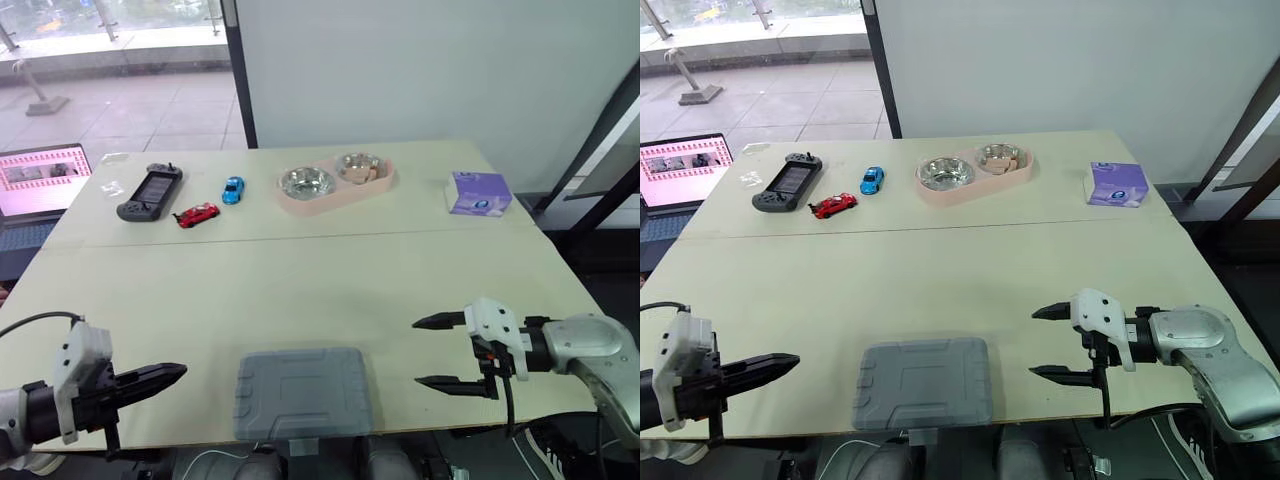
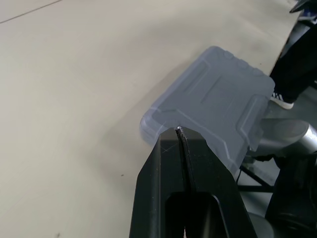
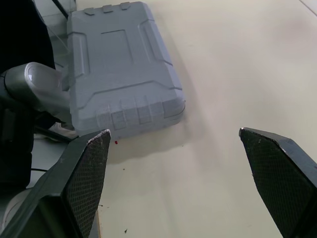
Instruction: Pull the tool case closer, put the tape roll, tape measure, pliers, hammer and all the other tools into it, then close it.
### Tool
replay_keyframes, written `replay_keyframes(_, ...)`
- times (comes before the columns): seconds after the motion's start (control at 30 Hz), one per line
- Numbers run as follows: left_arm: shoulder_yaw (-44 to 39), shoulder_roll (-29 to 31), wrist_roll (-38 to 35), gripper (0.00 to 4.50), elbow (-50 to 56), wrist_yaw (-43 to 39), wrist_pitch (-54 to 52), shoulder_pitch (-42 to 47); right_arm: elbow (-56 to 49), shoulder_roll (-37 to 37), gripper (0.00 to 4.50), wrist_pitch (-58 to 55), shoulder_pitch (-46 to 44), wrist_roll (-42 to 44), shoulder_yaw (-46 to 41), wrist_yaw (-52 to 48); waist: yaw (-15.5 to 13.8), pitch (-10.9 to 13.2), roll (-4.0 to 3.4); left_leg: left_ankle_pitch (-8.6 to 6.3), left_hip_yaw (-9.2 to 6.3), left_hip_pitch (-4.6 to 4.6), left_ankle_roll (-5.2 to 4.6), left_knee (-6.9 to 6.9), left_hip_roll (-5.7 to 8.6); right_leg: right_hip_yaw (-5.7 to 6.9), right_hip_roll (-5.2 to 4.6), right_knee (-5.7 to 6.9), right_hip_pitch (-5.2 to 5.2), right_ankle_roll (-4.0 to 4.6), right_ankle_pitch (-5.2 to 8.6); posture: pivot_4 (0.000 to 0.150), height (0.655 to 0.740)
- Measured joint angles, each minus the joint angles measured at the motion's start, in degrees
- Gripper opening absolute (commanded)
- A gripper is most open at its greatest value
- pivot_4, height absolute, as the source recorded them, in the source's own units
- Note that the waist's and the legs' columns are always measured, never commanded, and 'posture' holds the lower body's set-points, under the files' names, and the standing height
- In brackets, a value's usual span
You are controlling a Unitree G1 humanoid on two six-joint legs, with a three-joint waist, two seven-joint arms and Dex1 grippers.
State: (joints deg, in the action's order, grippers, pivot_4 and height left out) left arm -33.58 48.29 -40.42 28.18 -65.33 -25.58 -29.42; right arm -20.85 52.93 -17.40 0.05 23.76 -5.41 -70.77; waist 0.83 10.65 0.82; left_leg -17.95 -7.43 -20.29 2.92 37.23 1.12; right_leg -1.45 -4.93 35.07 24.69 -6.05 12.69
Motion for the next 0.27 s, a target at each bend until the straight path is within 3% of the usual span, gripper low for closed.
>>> replay_keyframes(0.27, 0.01, 0.18, 1.27, 0.0, -0.25, -0.29, 0.0, 0.75, 0.33, -0.03, 4.4, 0.37, 0.12, 0.01, 0.08, 0.61, 0.01, 0.0, 0.01, 0.0, 0.0, 0.01, 0.0, 0.0, 0.0, 0.0, 0.0, 0.01, 0.0, 0.0, 0.0, 0.15, 0.736)
